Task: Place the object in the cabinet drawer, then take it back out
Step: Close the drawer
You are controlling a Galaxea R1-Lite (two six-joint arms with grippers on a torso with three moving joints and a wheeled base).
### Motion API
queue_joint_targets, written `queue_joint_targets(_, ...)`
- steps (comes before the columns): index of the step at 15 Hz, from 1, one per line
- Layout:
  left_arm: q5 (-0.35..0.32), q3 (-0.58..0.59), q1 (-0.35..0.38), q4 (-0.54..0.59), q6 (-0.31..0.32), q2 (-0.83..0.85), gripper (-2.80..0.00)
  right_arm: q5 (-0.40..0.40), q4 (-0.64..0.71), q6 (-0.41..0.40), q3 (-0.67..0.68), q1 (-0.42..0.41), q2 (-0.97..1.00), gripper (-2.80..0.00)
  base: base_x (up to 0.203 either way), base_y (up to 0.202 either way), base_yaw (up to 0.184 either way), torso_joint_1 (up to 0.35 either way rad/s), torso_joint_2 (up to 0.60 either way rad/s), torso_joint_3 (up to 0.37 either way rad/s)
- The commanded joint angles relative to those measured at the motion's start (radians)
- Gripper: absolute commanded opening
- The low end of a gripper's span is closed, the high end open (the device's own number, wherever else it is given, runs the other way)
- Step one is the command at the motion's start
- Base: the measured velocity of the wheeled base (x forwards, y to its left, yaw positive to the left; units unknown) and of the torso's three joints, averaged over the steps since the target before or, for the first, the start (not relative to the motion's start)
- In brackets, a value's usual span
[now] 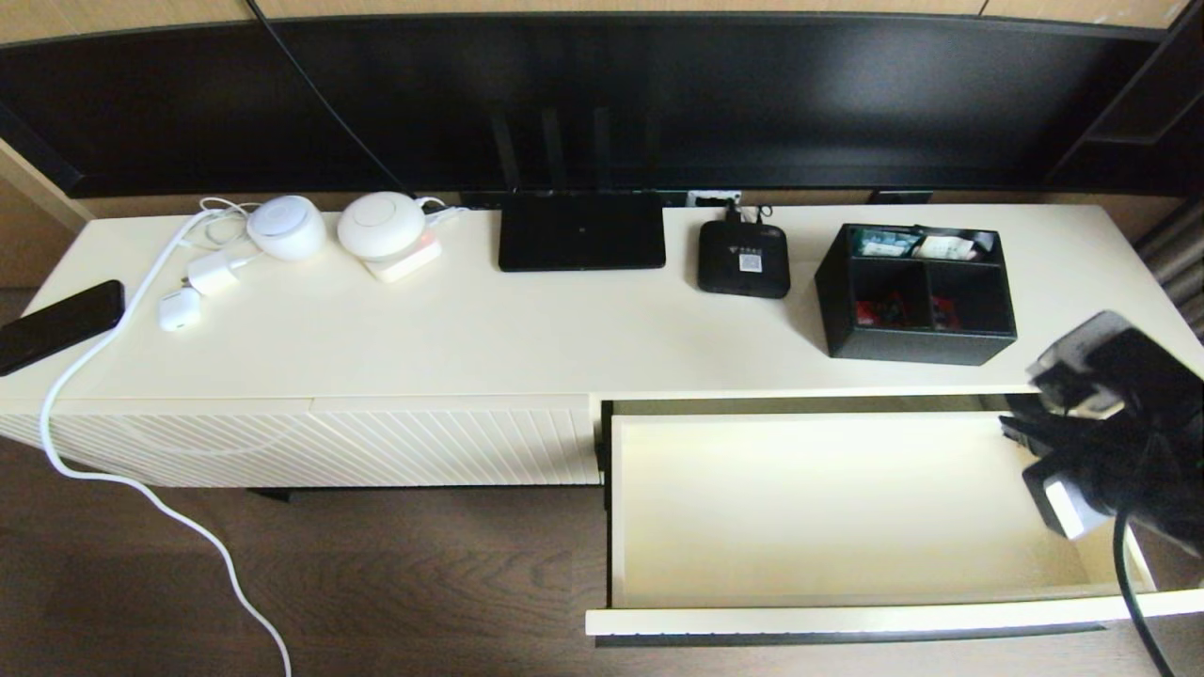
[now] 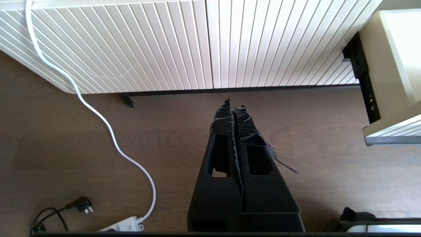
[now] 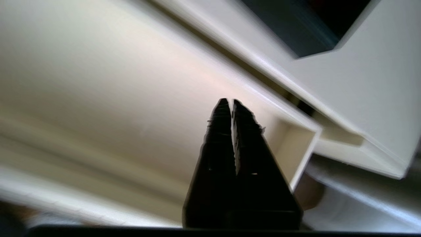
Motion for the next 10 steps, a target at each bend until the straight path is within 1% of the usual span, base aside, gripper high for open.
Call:
queue_joint_targets(1, 0.0, -0.001, 0.0, 0.001, 0.001, 0.002, -2.8, 0.007, -0.017, -0.04, 0.144, 0.088, -0.05, -2.8, 0.0, 0.0, 0.0, 0.0, 0.0, 0.0)
queue_joint_targets(3, 0.0, 0.001, 0.0, 0.001, 0.001, 0.001, -2.8, 0.011, -0.024, -0.052, 0.241, 0.196, -0.049, -2.8, 0.0, 0.0, 0.0, 0.0, 0.0, 0.0)
queue_joint_targets(5, 0.0, 0.0, 0.0, 0.0, 0.001, 0.002, -2.8, 0.012, -0.022, -0.055, 0.306, 0.296, -0.031, -2.8, 0.0, 0.0, 0.0, 0.0, 0.0, 0.0)
queue_joint_targets(6, 0.0, 0.0, 0.0, 0.001, 0.001, 0.001, -2.8, 0.013, -0.02, -0.055, 0.339, 0.324, -0.01, -2.8, 0.0, 0.0, 0.0, 0.0, 0.0, 0.0)
queue_joint_targets(8, 0.0, 0.0, 0.0, 0.001, 0.001, 0.002, -2.8, 0.013, -0.026, -0.057, 0.392, 0.341, 0.03, -2.8, 0.0, 0.0, 0.0, 0.0, 0.0, 0.0)
queue_joint_targets(10, 0.0, 0.001, 0.0, 0.0, 0.001, 0.002, -2.8, 0.018, -0.012, -0.096, 0.42, 0.351, 0.054, -2.8, 0.0, 0.0, 0.0, 0.0, 0.0, 0.0)
